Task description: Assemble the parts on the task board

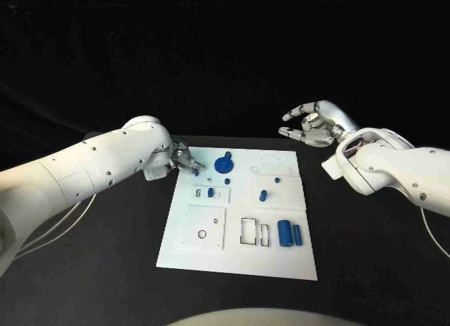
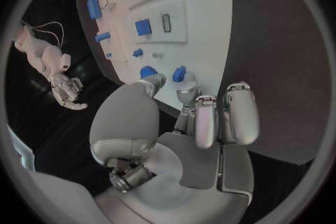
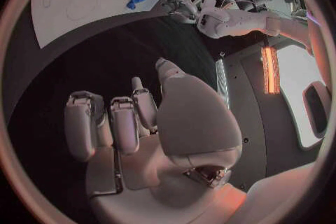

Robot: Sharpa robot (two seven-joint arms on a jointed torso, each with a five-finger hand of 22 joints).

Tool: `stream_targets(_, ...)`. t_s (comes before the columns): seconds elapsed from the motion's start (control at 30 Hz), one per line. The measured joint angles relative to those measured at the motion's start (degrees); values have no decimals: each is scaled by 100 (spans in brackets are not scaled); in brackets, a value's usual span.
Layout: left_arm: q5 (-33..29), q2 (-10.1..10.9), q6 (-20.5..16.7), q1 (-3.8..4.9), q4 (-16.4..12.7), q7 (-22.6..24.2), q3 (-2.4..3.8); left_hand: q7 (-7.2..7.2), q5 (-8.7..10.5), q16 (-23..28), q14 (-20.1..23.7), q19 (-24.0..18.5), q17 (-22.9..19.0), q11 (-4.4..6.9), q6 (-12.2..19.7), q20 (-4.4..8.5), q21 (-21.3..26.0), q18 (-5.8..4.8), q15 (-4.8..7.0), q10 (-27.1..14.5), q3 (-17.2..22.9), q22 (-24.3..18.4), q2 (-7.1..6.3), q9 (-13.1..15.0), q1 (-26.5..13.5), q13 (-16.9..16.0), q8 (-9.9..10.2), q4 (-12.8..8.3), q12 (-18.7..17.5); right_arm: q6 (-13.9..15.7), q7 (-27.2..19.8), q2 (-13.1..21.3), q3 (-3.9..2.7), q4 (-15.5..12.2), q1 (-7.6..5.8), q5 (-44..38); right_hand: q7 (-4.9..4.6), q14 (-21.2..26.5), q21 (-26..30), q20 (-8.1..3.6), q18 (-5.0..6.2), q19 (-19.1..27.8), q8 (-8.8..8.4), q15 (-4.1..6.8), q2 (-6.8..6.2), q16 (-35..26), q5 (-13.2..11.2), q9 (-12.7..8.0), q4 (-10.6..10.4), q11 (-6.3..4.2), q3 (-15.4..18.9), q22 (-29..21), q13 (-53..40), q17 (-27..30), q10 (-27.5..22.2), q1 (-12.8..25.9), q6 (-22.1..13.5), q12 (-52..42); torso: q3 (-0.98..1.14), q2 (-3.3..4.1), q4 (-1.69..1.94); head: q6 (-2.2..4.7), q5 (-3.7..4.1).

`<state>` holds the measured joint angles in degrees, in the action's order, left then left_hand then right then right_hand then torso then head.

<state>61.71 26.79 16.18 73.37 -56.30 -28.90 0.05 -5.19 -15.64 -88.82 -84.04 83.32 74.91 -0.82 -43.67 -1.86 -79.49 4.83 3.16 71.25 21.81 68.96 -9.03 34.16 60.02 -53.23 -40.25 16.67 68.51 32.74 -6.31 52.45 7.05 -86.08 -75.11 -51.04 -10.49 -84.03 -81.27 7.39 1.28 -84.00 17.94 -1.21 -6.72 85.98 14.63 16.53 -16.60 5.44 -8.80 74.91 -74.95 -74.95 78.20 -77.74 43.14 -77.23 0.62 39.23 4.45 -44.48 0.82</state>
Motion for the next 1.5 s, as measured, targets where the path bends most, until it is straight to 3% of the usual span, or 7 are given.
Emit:
stream_targets(0.23, -43, 1, 6, -2, 27, 0, -1, 28, 0, 0, 0, 0, 0, 22, -70, 0, 0, 0, 0, 23, 33, 5, 204, 7, 271, -2, -88, -33, 12, 0, 0, 0, 0, 3, 1, 0, 0, 0, 0, 0, 0, 0, 0, 0, 23, 0, 0, 0, 0, 0, 0, 4, 1, 0, 0, 23, 0, 0, 1, -3, -3, 1, -4)
stream_targets(0.4, -73, 0, -6, -2, 28, 0, -1, 64, -21, 0, 8, 0, 0, 65, -100, 0, 0, 0, 37, 21, 366, 5, 420, 99, 787, 0, -271, -187, 22, 0, 0, 1, 0, 7, 1, 0, 0, 0, 0, 0, 0, 0, 0, 0, 24, 0, 0, 0, 0, 0, 0, 3, 1, 1, 0, 24, 0, 0, 5, -3, -5, -1, -8)
stream_targets(0.53, -102, -1, -20, 0, 28, 11, 0, 119, 16, 0, 1, 0, 0, 65, -34, 0, 0, 0, 43, 20, 619, 5, 464, 128, 1032, 23, -340, -307, 22, 0, 0, -1, 0, 10, 2, 0, 0, 0, 0, 0, 0, 0, 0, 0, 24, 0, 0, 1, 0, 0, 0, 3, 1, 1, 0, 24, 0, 0, 5, -3, -4, -6, -7)
stream_targets(0.63, -128, -1, -32, 0, 28, 27, 0, 109, 62, 0, 1, 0, 0, 83, 54, 0, 0, 0, 43, 1, 834, 19, 455, 151, 1186, 52, -407, -404, 22, 0, 0, -3, 0, 12, 5, 0, 0, 0, 23, 0, 0, 0, 0, 0, 24, 0, 0, 1, 0, 0, 0, 3, 1, 1, 0, 24, 0, 0, 8, -3, -3, -12, -6)
stream_targets(1.23, -322, 85, -95, -2, 5, 112, -5, 48, 116, 0, 0, 0, 0, 79, 159, 0, -22, 0, 42, 4, 1109, 40, 382, 183, 1378, 116, -589, -133, -2, -1, 0, -1, 0, 23, 20, 1, 0, 0, 23, 0, 0, 0, 0, 0, 23, 0, 25, 1, 0, 0, 0, 2, 3, 2, 0, 23, 0, 0, 8, -12, -2, -15, -44)
stream_targets(1.37, -431, 248, -181, -2, -218, 151, -8, 49, 82, 0, 0, 0, 0, 84, 158, 1, -22, 0, 42, 46, 1524, 39, 207, 312, 1203, 84, -672, -287, -2, -1, 0, 7, 0, 26, 23, 1, 0, 0, 23, 0, 0, 0, 0, 0, 23, 0, 25, 1, 0, 0, 0, 1, 3, 2, 0, 23, 0, 0, 8, -20, 2, -14, -47)
stream_targets(1.5, -548, 494, -325, -2, -597, 215, -9, 87, -58, -1, 0, 0, 0, 124, 18, 1, -44, 0, 42, 128, 1617, 68, 42, 311, 1038, 34, -720, -220, 42, -1, 0, 17, 0, 31, 27, 1, 0, 0, 23, 0, 0, 0, 0, 0, 23, 0, 25, 1, 0, 0, 0, 1, 3, 3, 0, 23, 0, 0, 8, -30, 14, -19, -50)
